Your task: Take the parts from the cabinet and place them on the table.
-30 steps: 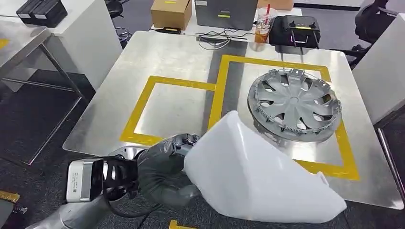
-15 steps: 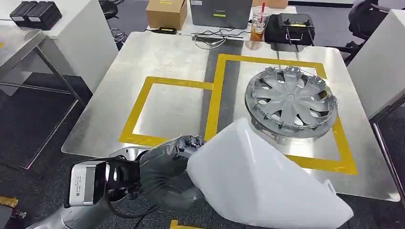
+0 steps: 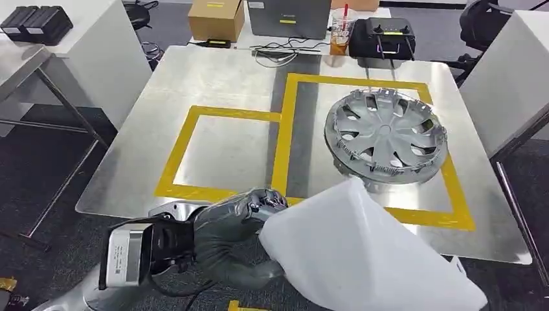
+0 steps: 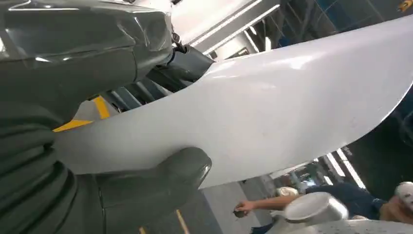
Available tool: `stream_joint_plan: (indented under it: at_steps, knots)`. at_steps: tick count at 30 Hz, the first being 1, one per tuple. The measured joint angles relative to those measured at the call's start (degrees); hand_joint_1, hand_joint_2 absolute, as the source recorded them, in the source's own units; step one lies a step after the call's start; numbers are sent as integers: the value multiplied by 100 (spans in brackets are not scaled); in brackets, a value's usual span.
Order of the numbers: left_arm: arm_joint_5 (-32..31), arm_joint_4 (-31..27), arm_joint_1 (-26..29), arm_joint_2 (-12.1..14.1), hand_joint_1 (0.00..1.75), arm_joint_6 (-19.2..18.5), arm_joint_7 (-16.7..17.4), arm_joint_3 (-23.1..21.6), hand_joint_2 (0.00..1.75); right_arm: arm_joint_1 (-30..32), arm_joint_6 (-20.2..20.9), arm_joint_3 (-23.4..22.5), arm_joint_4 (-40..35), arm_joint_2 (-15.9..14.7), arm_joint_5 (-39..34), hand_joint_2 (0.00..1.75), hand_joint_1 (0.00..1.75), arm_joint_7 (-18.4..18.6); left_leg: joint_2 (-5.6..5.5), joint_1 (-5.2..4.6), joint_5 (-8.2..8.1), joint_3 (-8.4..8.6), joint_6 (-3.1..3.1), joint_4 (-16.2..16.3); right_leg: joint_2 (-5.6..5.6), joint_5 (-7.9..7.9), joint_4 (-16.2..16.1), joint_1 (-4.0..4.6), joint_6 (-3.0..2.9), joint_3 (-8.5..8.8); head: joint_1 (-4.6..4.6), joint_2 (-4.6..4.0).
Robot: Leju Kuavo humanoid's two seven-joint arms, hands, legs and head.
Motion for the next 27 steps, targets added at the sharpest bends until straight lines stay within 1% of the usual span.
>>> stream_joint_plan:
  at_steps: [1, 2, 3, 4, 5, 6, 7, 8, 9, 10, 11, 12, 13, 14, 15, 16, 17, 18, 19, 20, 21, 22, 23, 24, 25, 26, 27]
  knots:
    - [-124, 0, -34, 9, 175, 53, 64, -22, 175, -1, -55, 2, 29, -9, 0, 0, 0, -33, 0, -14, 12, -8, 32, -9, 0, 23, -28, -4, 40, 6, -2, 0]
    - [-246, 2, -73, 26, 175, 114, 86, -33, 175, -3, -114, 15, 57, -28, 0, 0, 0, -64, 4, 5, 73, 59, 86, -107, -3, 22, -34, 38, 76, 13, -2, 2]
    - [-456, 31, -143, 81, 175, 186, 72, -28, 175, 4, -192, 53, 112, -53, 0, 0, 0, -83, 30, 36, 119, 105, 125, -182, -58, -59, 124, 22, 63, -83, 4, 0]
    - [-785, 139, -260, 189, 175, 273, 1, 0, 175, 2, -294, 89, 198, -100, 0, 0, 0, -103, 43, 35, 153, 100, 175, -197, -58, -246, 470, 30, 14, -235, 20, 2]
    - [-1169, 287, -353, 270, 175, 361, -75, 44, 175, -8, -382, 111, 288, -157, 0, 0, 0, -121, 48, 27, 156, 84, 175, -194, -61, -422, 900, 30, -14, -444, 20, 2]
    - [-1624, 477, -424, 345, 175, 473, -149, 101, 175, -12, -468, 129, 386, -218, 2, 0, 0, -134, 61, 15, 160, 74, 180, -192, -61, -589, 1353, 28, -25, -661, 15, 0]
    - [-2235, 733, -486, 406, 175, 616, -205, 164, 175, -13, -536, 146, 500, -275, 2, 0, 0, -153, 64, 4, 164, 64, 181, -189, -61, -699, 1743, 29, -9, -846, 20, 0]
    - [-2703, 951, -535, 439, 175, 747, -238, 212, 175, -7, -575, 155, 585, -312, 2, 0, 0, -162, 65, 3, 165, 58, 178, -182, -62, -682, 1807, 24, 24, -886, 18, 0]
    - [-3108, 1157, -601, 474, 175, 869, -249, 258, 175, -1, -584, 171, 652, -348, 2, 0, 0, -164, 65, 5, 164, 54, 176, -168, -64, -563, 1575, 11, 82, -766, 20, 0]
    - [-3442, 1352, -679, 507, 175, 969, -251, 308, 175, -2, -586, 197, 704, -374, 2, 0, 0, -166, 65, 6, 161, 49, 170, -149, -75, -374, 1124, -8, 146, -537, 22, 0]
    - [-3713, 1526, -753, 531, 175, 1056, -251, 374, 175, -8, -593, 223, 741, -411, 2, 0, 0, -171, 65, 10, 147, 46, 150, -117, -100, -164, 558, -27, 203, -248, 18, 0]
    - [-3899, 1717, -835, 551, 175, 1123, -251, 450, 175, -14, -595, 243, 787, -441, 2, 0, 0, -171, 68, 8, 121, 33, 112, -65, -153, -49, 20, -47, 209, -3, 22, 0]
    - [-4001, 1843, -895, 573, 175, 1170, -251, 503, 175, -27, -608, 249, 846, -455, 4, 0, 0, -171, 70, -45, 102, -3, 70, -38, -133, -46, 61, 13, 144, 15, 22, 0]
    - [-4133, 1986, -947, 581, 175, 1217, -251, 566, 175, -36, -610, 249, 875, -472, 2, 0, 0, -171, 68, -33, 102, -27, 48, -14, -114, -30, 70, 5, 69, -10, 6, 2]
    - [-4189, 2055, -971, 592, 175, 1246, -249, 608, 175, -36, -612, 249, 899, -474, 2, 0, 0, -171, 74, -25, 108, -30, 23, -12, -109, -32, 64, 16, 57, -26, 11, 0]
    - [-4289, 2184, -978, 603, 175, 1279, -249, 689, 175, -29, -608, 249, 918, -496, 6, 0, 0, -169, 74, -17, 118, -30, -1, -27, -105, -32, 70, 34, 18, -31, 11, 0]
    - [-4337, 2254, -979, 608, 175, 1294, -244, 737, 175, -26, -584, 249, 927, -490, 4, 0, 0, -169, 77, -10, 105, -38, -25, -10, -99, -9, 54, -22, -32, -27, 13, 0]
    - [-4400, 2319, -974, 612, 175, 1322, -223, 817, 175, -19, -551, 247, 929, -481, 4, 0, 0, -169, 60, 7, 27, -102, -65, 64, -96, -4, 48, -41, -51, -23, 11, 2]
    - [-4449, 2354, -978, 614, 175, 1362, -216, 885, 175, -21, -518, 247, 929, -479, 4, 0, 0, -169, 55, 13, -162, -217, -101, 335, -91, -2, 50, -42, -72, -24, -13, 0]
    - [-4523, 2387, -978, 616, 175, 1399, -188, 960, 175, -21, -475, 247, 929, -476, 2, 0, 0, -169, 54, 30, -380, -407, -130, 757, -91, -3, 51, -39, -92, -29, -11, 0]
    - [-4606, 2415, -968, 614, 175, 1419, -148, 1017, 175, -20, -442, 247, 927, -463, 4, 0, 0, -169, 55, 41, -558, -604, -148, 1183, -88, -4, 54, -32, -92, -35, -13, 0]
    - [-4685, 2457, -935, 612, 175, 1430, -120, 1073, 175, -17, -407, 247, 909, -457, 4, 0, 0, -169, 55, 48, -713, -844, -163, 1670, -86, -5, 54, -25, -94, -38, -13, 0]
    - [-4744, 2496, -906, 612, 175, 1432, -96, 1121, 175, -16, -391, 247, 901, -448, 4, 0, 0, -169, 55, 51, -707, -950, -165, 1858, -80, -7, 55, -22, -96, -38, -13, 0]
    - [-4858, 2520, -896, 614, 175, 1439, -50, 1152, 175, -14, -378, 247, 898, -439, 4, 0, 0, -171, 55, 54, -563, -898, -151, 1713, -70, -7, 55, -18, -96, -33, -13, 0]
    - [-4971, 2555, -901, 618, 175, 1450, 9, 1195, 175, -16, -363, 247, 898, -437, 4, 0, 0, -175, 54, 54, -336, -732, -131, 1342, -59, -8, 55, -12, -95, -27, -13, 0]
    - [-5086, 2598, -913, 625, 175, 1469, 74, 1239, 175, -18, -359, 247, 898, -431, 4, 0, 0, -179, 52, 52, -75, -483, -99, 821, -49, -9, 54, -3, -94, -17, -13, 0]
    - [-5175, 2649, -926, 640, 175, 1476, 108, 1302, 175, -20, -359, 247, 898, -417, 4, 0, 0, -180, 37, 42, 150, -223, -54, 305, -42, -9, 51, 1, -93, -8, -13, 0]
